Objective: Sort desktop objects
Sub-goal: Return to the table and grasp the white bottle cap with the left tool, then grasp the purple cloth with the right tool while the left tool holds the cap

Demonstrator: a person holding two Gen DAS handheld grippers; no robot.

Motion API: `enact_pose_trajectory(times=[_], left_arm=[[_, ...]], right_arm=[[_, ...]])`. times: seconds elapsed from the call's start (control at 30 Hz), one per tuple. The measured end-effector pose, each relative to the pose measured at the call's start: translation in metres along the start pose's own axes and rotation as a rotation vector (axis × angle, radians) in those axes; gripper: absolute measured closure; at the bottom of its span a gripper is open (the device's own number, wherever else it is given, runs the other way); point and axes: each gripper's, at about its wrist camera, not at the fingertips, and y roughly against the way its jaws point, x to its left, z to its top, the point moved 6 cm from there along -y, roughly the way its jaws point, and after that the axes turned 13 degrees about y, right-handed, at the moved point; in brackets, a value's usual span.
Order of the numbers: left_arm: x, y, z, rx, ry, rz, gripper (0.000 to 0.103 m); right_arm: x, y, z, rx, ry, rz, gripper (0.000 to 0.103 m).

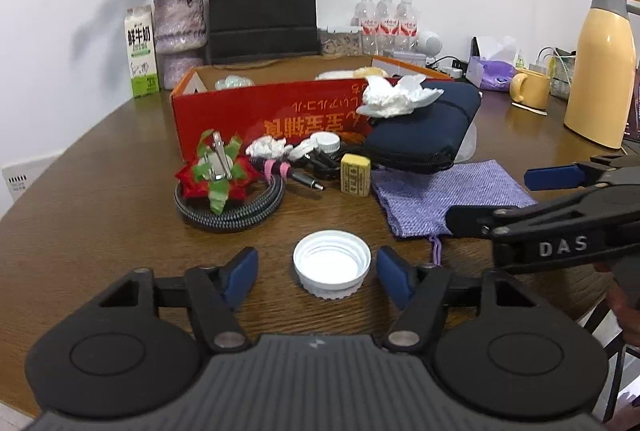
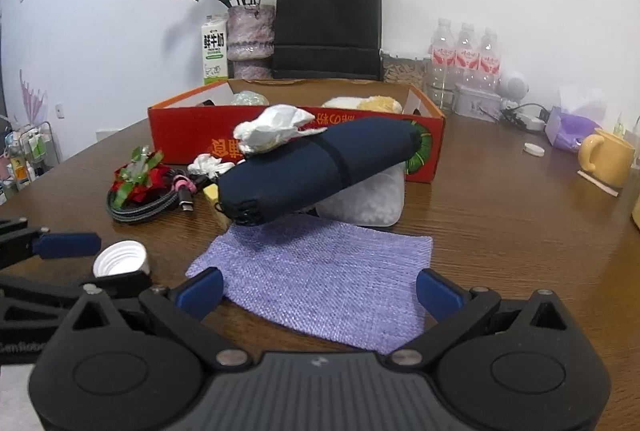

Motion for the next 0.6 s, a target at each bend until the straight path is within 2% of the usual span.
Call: enact_pose_trajectory(times=[0.2,0.23,0.27,0.3,0.53,0.6], left_arm=[[0.002,-0.0003,-0.0003,-0.014,0.013,0.002,0.047],[0.0023,-0.0005,-0.0003,-0.017,0.015,0.005,0.051],[0.002,-0.0003,-0.0002,-0.019,0.015,0.005,0.06],[0.0012,0.0004,-0.0003,-0.02,0.013,-0.001,0.062],[-0.0001,0.0002,-0.0004,-0.024,0.011,0.003,0.062],[0.0004,0.0004,-0.0005,-0.024,0.012,0.004,0.062]], right_arm=[[-0.0005,-0.0117,-0.0035,0.003,-0.021,0.008,0.0],[-0.0013,-0.012,-0.0041,0.004,-0.026,0.013,0.001],[-0.0011,-0.0127,-0.0048,0.008,-0.023,0.018,0.001],[-0.0006,-0.0129,-0.0053,0.01,-0.016,0.018,0.001],[0.0016,-0.0121,-0.0066,0.013,0.007,0.018,0.004],[0.0014,-0.0115,-0.0069,0.007,0.005,0.017,0.009]])
